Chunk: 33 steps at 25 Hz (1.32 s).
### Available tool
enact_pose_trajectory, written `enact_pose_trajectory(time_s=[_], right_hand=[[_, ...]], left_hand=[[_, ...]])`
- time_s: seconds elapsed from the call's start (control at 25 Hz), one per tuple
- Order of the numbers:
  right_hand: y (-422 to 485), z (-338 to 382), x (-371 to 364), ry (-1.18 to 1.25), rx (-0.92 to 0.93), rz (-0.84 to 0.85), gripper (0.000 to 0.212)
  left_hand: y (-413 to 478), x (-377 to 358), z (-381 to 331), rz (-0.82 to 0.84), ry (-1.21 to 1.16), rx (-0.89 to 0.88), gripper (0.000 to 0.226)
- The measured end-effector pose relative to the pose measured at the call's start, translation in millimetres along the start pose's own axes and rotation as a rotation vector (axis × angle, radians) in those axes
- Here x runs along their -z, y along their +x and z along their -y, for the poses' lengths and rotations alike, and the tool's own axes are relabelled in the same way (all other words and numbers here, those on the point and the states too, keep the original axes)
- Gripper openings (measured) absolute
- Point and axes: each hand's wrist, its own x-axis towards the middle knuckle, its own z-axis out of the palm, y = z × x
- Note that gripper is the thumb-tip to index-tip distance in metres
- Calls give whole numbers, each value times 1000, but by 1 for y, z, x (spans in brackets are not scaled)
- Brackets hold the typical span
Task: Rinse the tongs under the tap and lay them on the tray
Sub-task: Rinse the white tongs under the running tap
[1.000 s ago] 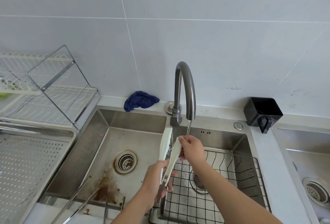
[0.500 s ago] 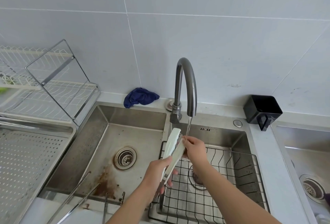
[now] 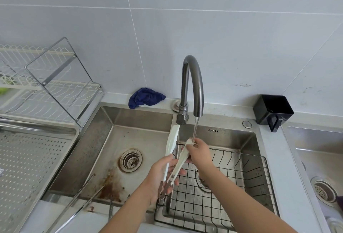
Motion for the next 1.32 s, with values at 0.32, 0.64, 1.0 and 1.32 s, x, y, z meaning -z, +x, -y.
enact_pose_trajectory(time_s=[0.32,0.64,1.0,1.32], right_hand=[[11,8,-4,21,-12,-48,23],[3,3,3,388,-57,185,9],[0,4,6,359,-11,89,21],[4,-5,11,273,22,65,18]], left_hand=[[4,5,6,25,-109,-32,74],[25,-5,2,-101,-39,17,46],[34,-18,6,-246,175,-115,34],[33,-17,3,-254,241,-125,39]])
